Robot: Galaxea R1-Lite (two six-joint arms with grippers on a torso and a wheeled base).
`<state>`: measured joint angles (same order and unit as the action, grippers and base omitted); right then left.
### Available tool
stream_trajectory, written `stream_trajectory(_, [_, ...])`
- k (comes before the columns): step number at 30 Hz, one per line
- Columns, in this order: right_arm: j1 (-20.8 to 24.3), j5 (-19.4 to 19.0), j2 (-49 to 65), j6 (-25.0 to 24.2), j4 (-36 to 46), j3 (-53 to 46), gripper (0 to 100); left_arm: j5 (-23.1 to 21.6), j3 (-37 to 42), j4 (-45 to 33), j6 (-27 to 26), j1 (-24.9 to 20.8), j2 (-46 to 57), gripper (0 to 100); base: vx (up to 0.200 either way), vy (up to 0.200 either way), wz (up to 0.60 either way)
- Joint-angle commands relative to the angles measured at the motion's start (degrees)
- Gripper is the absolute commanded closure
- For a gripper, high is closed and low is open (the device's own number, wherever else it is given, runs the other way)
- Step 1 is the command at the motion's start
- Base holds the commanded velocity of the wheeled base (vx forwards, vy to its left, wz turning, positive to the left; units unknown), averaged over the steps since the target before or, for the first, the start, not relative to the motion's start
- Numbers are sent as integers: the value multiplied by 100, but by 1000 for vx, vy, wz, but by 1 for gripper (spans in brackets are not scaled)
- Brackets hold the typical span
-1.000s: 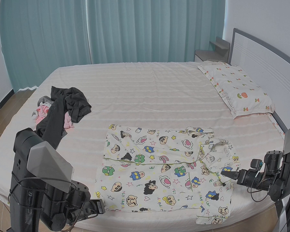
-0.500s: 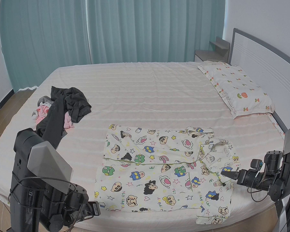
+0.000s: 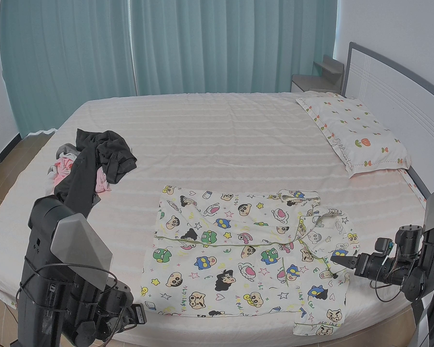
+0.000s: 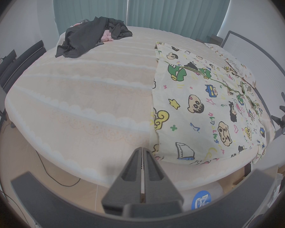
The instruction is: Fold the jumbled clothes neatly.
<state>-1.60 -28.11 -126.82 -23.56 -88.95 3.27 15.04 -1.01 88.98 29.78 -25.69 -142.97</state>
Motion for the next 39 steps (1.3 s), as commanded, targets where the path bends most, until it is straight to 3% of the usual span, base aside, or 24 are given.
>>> stream_trajectory(1, [-7,-1,-10,1,-105,-2,0,-10,84,102,28,2,279,100,0,0,0])
stream_trajectory(6, [-7,7,-1,1,-105,7,0,-485,101,102,107,-15,1210,100,0,0,0])
stream_trajectory(12, [-7,7,-1,1,-105,25,0,-705,13,102,845,-42,1817,100,0,0,0])
stream_trajectory(15, [-7,7,-1,1,-105,25,0,-880,22,102,951,-42,1940,100,0,0,0])
stream_trajectory(21, [-7,16,34,-17,-105,86,0,-880,-13,102,959,-33,1931,100,0,0,0])
stream_trajectory(25, [-7,34,34,-25,-105,148,0,-880,-22,102,959,-24,1948,100,200,0,0])
stream_trajectory(34, [195,210,26,-104,-105,965,0,-854,-66,102,1021,-15,1948,100,44,0,0])
stream_trajectory(39, [617,588,-220,-843,1,1897,0,-845,-66,102,1021,-24,1940,100,0,0,0])
